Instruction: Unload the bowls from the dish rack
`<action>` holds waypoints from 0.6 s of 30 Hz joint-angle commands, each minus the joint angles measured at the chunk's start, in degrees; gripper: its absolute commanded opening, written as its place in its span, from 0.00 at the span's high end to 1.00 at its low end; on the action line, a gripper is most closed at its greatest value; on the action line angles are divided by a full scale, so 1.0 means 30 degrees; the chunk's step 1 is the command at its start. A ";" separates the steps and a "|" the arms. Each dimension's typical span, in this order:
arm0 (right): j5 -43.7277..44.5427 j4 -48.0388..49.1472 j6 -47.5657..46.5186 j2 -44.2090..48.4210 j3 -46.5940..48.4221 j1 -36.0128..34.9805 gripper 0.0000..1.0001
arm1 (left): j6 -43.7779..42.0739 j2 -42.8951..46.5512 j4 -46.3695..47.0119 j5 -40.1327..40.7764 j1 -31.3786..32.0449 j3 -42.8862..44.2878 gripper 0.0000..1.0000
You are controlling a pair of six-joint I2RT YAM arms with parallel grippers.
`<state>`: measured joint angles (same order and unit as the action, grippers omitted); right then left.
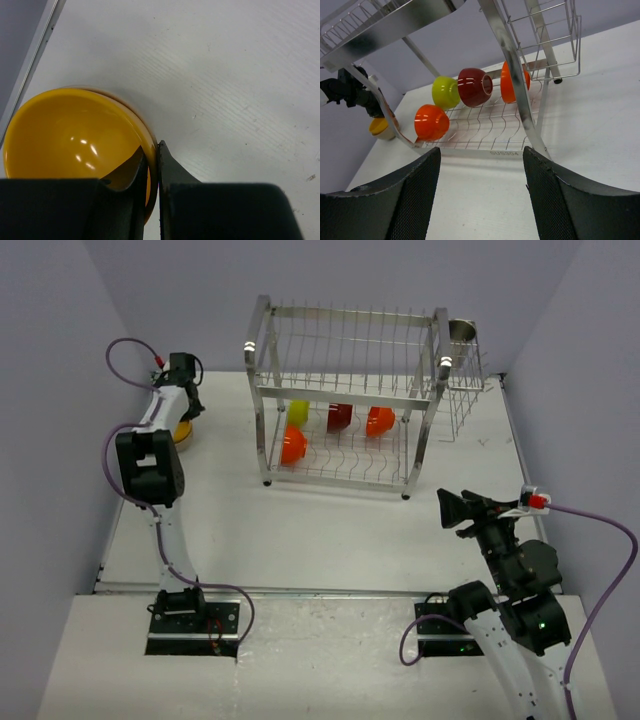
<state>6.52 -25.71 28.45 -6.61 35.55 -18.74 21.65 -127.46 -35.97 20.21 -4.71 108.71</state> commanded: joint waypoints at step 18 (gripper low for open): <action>0.0081 0.0398 -0.0224 -0.0081 -0.0131 -0.0080 0.32 | -0.0360 0.1820 0.1324 0.1057 0.0105 -0.0815 0.65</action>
<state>6.50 -25.69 28.45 -6.61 35.35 -18.76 21.63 -127.11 -34.52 21.52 -4.47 106.63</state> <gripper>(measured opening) 0.681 0.348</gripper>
